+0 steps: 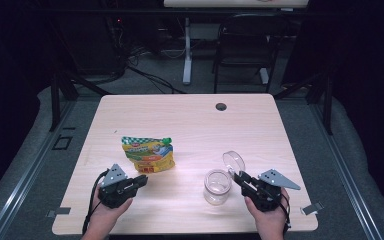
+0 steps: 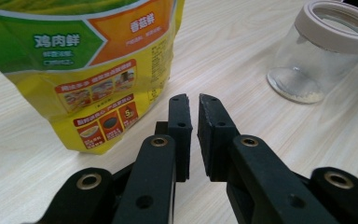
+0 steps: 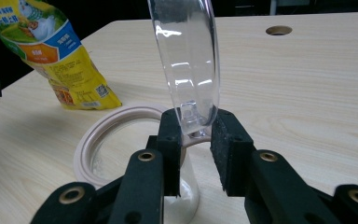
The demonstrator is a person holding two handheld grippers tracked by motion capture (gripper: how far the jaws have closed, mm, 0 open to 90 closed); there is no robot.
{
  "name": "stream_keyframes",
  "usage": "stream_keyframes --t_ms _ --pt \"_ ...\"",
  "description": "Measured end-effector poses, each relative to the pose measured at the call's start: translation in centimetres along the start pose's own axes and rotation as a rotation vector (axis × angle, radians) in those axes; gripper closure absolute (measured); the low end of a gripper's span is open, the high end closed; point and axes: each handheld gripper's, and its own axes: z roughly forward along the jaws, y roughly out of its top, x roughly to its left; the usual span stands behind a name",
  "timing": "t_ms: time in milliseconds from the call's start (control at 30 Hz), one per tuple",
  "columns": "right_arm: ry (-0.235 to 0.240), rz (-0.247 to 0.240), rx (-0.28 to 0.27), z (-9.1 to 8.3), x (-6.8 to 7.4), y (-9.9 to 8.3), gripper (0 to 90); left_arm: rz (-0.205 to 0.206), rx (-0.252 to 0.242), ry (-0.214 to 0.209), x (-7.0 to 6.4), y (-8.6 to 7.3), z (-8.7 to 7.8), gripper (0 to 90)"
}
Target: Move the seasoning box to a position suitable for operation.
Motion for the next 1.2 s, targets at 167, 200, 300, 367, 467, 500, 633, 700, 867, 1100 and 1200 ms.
stream_keyframes --t_ms 167,200,300,367,467,500,633,700,867,1100,1200 --pt "0.005 0.032 -0.002 0.2 -0.6 0.0 72.4 -0.006 0.003 0.01 0.4 -0.1 -0.2 80.8" --pt "0.01 0.037 -0.001 0.2 -0.7 0.0 72.2 -0.021 -0.007 0.013 0.5 -0.2 -0.2 80.3" --pt "0.014 0.04 -0.004 0.3 -0.8 0.0 72.1 -0.02 -0.006 0.017 0.7 -0.2 -0.2 79.5" --pt "0.013 0.033 -0.003 0.3 -0.8 0.1 72.9 -0.022 -0.008 0.022 0.9 -0.3 -0.3 78.8" --pt "0.018 0.033 -0.006 0.4 -0.8 0.2 73.6 -0.033 -0.011 0.027 1.1 -0.3 -0.4 78.2" --pt "0.018 0.035 -0.003 0.5 -0.9 0.2 73.9 -0.033 -0.009 0.026 1.2 -0.3 -0.5 77.9" --pt "0.032 0.037 -0.004 0.7 -1.2 0.3 74.3 -0.042 -0.019 0.028 1.3 -0.4 -0.5 76.8" --pt "0.042 0.053 -0.008 0.7 -1.3 0.3 74.4 -0.035 -0.014 0.034 1.5 -0.4 -0.6 76.5" --pt "0.052 0.04 0.004 1.3 -1.6 0.9 75.0 -0.056 -0.016 0.042 1.8 -0.6 -0.7 73.6" --pt "0.071 0.017 0.032 1.8 -1.8 1.4 75.2 -0.055 -0.027 0.051 2.1 -0.6 -0.9 71.0" --pt "0.117 0.077 0.034 2.2 -2.6 1.6 75.3 -0.051 -0.021 0.058 2.3 -0.7 -0.9 69.2"
